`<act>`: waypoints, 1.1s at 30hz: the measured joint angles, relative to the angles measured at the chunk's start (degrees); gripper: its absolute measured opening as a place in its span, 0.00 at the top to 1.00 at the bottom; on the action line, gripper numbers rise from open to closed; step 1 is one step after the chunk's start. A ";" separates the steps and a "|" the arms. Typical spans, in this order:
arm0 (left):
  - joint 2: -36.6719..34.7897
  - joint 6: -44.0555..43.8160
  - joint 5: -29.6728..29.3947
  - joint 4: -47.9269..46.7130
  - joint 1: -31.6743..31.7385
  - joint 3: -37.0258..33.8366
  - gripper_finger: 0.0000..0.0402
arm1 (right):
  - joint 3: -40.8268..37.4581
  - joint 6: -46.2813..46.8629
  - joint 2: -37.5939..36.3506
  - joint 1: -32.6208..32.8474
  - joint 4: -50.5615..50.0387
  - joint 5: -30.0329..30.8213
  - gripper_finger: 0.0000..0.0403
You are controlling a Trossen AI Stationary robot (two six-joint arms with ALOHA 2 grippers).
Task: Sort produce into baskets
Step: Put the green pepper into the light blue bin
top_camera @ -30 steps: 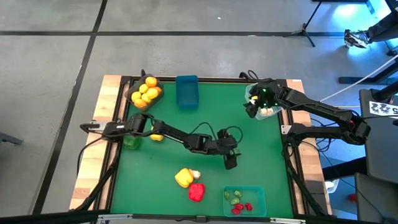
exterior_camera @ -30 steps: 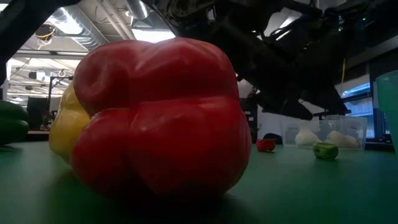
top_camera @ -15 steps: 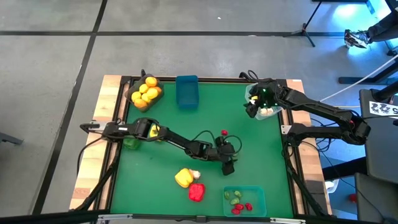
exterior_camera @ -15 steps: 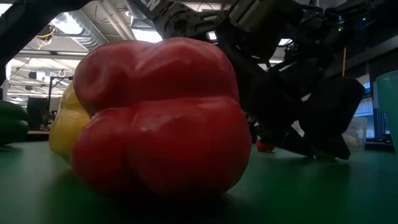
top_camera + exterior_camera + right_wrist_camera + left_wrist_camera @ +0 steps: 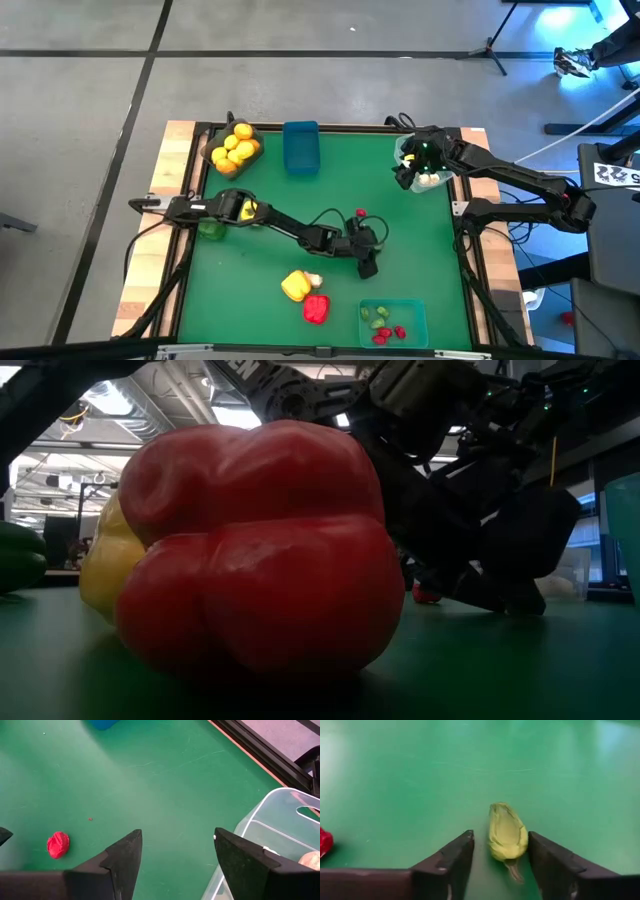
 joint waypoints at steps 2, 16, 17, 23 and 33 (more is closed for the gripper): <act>0.00 -0.87 -0.03 -0.13 0.07 0.00 0.60 | 0.00 0.00 0.00 -0.02 0.00 0.00 0.40; -2.91 -4.96 1.79 -1.14 -0.35 -0.28 0.76 | 0.00 0.66 0.00 -0.02 0.02 0.02 0.40; -3.98 -4.34 1.79 -0.98 -0.39 -0.28 0.76 | 0.00 0.66 0.02 -0.02 0.04 0.00 0.40; -10.10 -0.44 3.70 0.18 -1.22 -0.12 0.76 | 0.00 0.66 0.02 0.00 0.02 0.00 0.40; -12.66 14.23 18.03 17.73 -6.66 -0.11 0.77 | 0.00 0.66 0.02 -0.01 0.02 0.00 0.40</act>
